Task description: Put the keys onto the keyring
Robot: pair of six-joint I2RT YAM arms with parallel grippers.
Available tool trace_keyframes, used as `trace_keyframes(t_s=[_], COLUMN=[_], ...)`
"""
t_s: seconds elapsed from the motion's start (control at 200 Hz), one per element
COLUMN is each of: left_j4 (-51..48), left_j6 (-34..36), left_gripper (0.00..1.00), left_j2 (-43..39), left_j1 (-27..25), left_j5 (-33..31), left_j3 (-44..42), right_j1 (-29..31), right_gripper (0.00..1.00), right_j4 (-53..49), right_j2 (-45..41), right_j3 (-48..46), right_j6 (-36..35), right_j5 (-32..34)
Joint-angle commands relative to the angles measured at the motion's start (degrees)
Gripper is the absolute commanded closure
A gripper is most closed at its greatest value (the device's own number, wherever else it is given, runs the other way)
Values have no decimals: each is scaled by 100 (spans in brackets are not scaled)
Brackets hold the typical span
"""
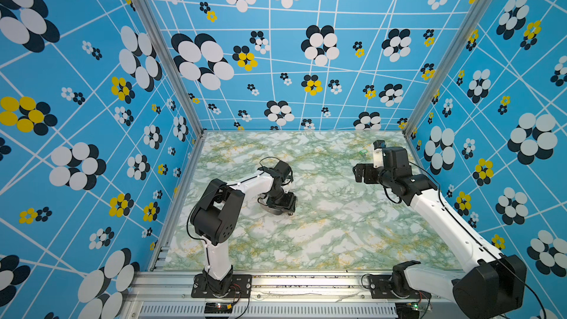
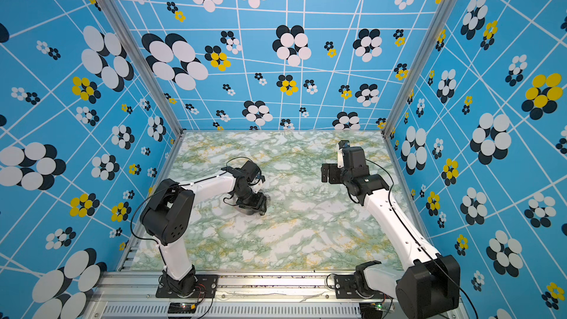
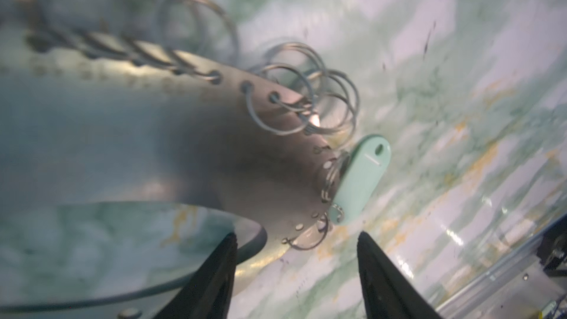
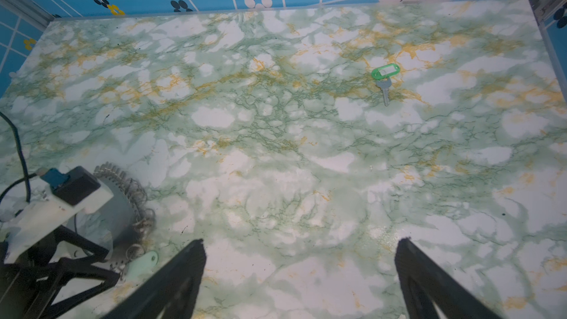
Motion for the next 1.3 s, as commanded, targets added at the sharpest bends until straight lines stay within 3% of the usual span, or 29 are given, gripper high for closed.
trace_keyframes(t_s=[0.0,0.265,0.405,0.55,0.71,0.87,1.149,1.294], left_j4=[-839,-391,-132,-494,-772,-362,-102,456], left_j6=[-231,-998,-1546,-2372,-3287,-3423,-3414,-3053], left_gripper=[36,32,32,34,36,36,17,16], left_j2=[-433,-2101,-2675,-3217,-3774,-3501,-3057,-2515], left_j1=[-36,50,-397,-948,-1067,-1064,-840,-770], left_j5=[-150,-850,-1228,-1700,-1905,-1896,-2902,-3215], left_j3=[-704,-1299,-1443,-1890,-2551,-2636,-2500,-2447], right_j1=[99,606,1104,1575,1991,2123,2129,2131], right_gripper=[1,1,1,1,1,1,1,1], right_j4=[-132,117,46,16,25,147,123,215], right_j2=[-73,317,649,794,925,956,709,521], right_j3=[102,10,136,89,37,48,73,-46], right_j6=[127,241,217,290,310,349,220,189], right_j5=[-278,-508,-610,-829,-820,-694,-443,-299])
